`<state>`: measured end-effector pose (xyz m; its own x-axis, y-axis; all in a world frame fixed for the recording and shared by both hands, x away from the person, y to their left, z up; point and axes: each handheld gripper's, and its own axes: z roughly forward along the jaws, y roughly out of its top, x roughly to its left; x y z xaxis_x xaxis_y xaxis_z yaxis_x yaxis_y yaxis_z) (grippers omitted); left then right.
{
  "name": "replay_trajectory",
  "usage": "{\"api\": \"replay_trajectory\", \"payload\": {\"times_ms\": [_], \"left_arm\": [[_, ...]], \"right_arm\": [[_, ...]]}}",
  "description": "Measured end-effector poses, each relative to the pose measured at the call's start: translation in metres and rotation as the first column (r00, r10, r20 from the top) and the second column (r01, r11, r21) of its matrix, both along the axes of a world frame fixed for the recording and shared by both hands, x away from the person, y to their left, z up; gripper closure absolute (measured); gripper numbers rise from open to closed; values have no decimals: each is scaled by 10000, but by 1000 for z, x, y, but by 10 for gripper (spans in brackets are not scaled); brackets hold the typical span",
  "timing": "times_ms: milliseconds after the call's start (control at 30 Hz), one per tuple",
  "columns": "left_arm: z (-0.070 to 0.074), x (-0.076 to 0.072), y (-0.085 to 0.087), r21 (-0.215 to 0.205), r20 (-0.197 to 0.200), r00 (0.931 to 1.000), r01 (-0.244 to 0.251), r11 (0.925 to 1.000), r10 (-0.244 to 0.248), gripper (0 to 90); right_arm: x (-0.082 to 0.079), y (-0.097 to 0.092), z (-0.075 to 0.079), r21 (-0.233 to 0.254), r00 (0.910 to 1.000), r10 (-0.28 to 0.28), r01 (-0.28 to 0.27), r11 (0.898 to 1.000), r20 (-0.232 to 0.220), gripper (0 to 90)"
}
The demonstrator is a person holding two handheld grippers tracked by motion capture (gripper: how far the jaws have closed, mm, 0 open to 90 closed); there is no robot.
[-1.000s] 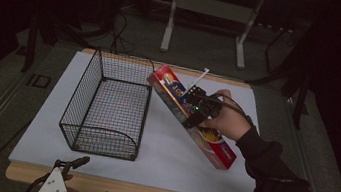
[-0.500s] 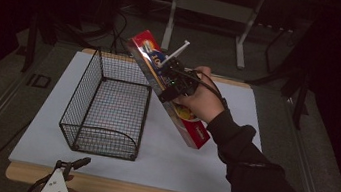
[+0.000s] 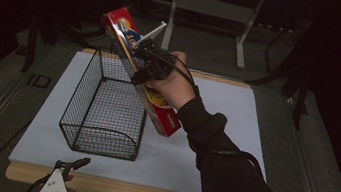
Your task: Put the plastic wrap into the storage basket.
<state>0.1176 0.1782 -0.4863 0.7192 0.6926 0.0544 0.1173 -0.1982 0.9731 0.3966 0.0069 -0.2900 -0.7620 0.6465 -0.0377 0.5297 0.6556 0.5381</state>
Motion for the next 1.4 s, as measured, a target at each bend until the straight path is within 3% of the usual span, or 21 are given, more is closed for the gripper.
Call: {"api": "replay_trajectory", "payload": {"times_ms": [267,467,667,867,933,1100,1233,1400], "left_arm": [[0,-1,1,78,38,10000,76,9999,-76,1],[0,-1,2,80,54,9999,124,9999,-124,1],[0,-2,1,143,110,9998,174,9997,-176,1],[0,-2,1,154,79,9998,193,9997,-194,1],[0,-2,1,180,114,9997,212,9996,-214,1],[0,-3,1,173,102,9996,244,9996,-245,1],[0,-3,1,191,88,9996,271,9994,-273,1],[0,-3,0,238,72,9995,291,9993,-292,1]], "right_arm": [[2,32,2,698,9999,-127,126,9975,12,393],[1,57,-7,1315,9997,-233,227,9911,26,392],[3,68,-32,1550,9977,-672,654,9858,65,392],[13,72,-69,1951,9885,-1226,1378,9711,-882,392],[15,72,-75,1952,9865,-1300,1475,9696,-994,392],[18,76,-103,1302,9789,-1921,1999,9711,-699,392],[21,78,-116,1025,9718,-2246,2311,9675,-711,391],[26,81,-126,802,9720,-2267,2312,9696,-619,390]]}}
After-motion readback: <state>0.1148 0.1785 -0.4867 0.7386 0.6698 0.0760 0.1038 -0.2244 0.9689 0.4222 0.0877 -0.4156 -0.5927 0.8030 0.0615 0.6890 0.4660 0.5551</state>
